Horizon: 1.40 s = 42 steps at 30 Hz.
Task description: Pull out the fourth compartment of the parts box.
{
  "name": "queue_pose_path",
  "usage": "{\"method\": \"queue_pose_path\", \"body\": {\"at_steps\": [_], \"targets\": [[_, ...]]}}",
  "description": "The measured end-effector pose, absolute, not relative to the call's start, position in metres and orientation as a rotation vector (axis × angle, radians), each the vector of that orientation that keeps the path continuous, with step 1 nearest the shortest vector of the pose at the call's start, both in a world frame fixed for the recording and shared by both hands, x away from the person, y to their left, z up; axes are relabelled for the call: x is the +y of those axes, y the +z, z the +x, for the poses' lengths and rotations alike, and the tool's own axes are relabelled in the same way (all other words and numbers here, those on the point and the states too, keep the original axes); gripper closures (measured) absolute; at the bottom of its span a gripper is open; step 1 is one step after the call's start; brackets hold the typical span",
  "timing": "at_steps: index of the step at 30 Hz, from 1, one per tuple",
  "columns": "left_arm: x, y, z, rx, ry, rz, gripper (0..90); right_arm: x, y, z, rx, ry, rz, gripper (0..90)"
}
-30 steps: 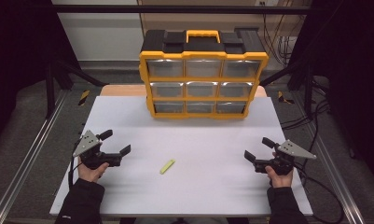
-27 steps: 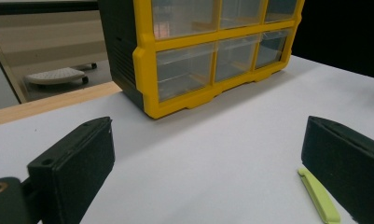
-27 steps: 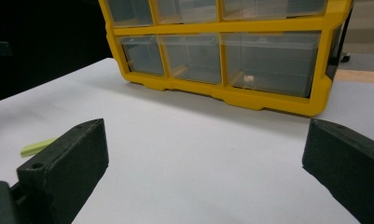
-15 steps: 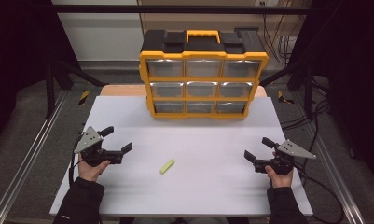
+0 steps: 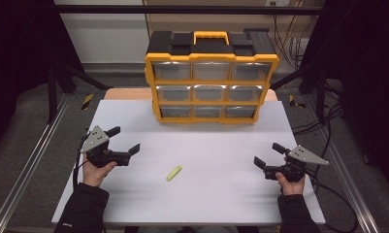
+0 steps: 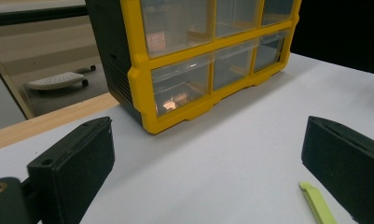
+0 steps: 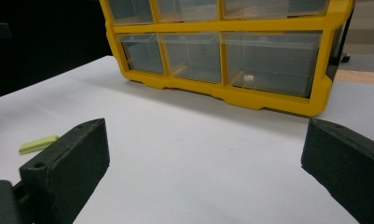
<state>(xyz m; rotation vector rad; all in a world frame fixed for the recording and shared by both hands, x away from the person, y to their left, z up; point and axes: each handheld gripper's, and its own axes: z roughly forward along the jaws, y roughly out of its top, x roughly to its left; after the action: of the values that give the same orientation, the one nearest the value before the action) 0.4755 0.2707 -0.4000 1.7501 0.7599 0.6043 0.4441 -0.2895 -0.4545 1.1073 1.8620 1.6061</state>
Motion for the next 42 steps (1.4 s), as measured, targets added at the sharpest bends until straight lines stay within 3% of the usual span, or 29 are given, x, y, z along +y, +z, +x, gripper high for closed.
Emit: {"method": "queue_pose_path", "body": {"at_steps": [42], "targets": [[0.241, -0.37, 0.513, 0.678, 0.658, 1.912, 3.1, -0.289, -0.456, 0.445, 1.867, 1.601, 1.098, 1.0]]}}
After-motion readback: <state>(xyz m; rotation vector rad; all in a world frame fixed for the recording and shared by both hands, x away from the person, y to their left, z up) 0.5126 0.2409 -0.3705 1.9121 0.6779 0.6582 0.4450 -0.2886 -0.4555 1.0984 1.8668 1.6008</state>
